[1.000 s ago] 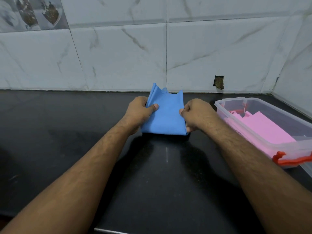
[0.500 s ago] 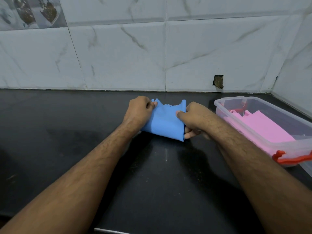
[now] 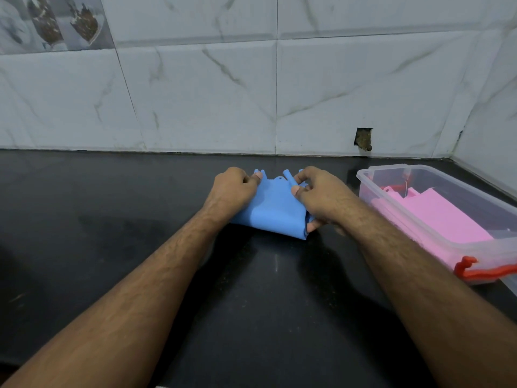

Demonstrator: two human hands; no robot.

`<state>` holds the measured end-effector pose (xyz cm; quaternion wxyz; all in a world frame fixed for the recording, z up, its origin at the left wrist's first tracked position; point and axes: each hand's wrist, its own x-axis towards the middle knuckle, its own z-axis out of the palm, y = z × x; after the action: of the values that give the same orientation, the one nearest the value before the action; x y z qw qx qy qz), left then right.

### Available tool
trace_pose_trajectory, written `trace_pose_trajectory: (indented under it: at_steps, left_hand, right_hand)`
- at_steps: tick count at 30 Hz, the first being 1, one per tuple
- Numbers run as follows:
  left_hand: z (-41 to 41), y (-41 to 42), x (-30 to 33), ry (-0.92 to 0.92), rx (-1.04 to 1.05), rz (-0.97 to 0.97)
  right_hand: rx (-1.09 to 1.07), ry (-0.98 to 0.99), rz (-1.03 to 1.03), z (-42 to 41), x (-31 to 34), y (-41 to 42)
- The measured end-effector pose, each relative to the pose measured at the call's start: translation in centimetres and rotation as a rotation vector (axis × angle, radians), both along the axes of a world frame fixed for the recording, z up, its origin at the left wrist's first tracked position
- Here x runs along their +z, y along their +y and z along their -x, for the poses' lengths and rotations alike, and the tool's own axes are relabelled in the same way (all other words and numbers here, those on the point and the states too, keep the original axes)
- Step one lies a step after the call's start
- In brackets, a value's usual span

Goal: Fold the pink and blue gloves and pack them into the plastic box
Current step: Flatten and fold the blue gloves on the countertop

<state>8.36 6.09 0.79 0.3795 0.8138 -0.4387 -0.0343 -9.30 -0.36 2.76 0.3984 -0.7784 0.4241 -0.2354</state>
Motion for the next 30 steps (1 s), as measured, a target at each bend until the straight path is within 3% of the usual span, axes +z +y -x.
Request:
trace_pose_trajectory:
  at_steps: [3,7,14,19,24,30]
  left_hand:
    - [-0.3,0.1,0.0,0.134,-0.048,0.024]
    - [-0.2,0.7,0.2,0.448,-0.124,0.098]
    - [0.1,1.4,1.5,0.915,-0.272,0.104]
    - [-0.3,1.4,1.0,0.88,-0.394,0.047]
    - [0.0,1.1,0.7,0.861,-0.387,0.039]
    - [0.1,1.4,1.1,0.92,-0.438,0.096]
  right_hand:
    - [-0.022,-0.078,-0.083,0.0,-0.3,-0.4]
    - [-0.082,-0.185,-0.072,0.1,-0.1,-0.9]
    - [-0.146,0.038,0.167,-0.3,0.4,-1.2]
    - [-0.175,0.07,0.215,-0.2,0.2,-1.5]
    - [-0.168,0.09,0.138,0.1,-0.1,-1.6]
    - [-0.131,-0.081,0.001,0.5,0.1,-1.1]
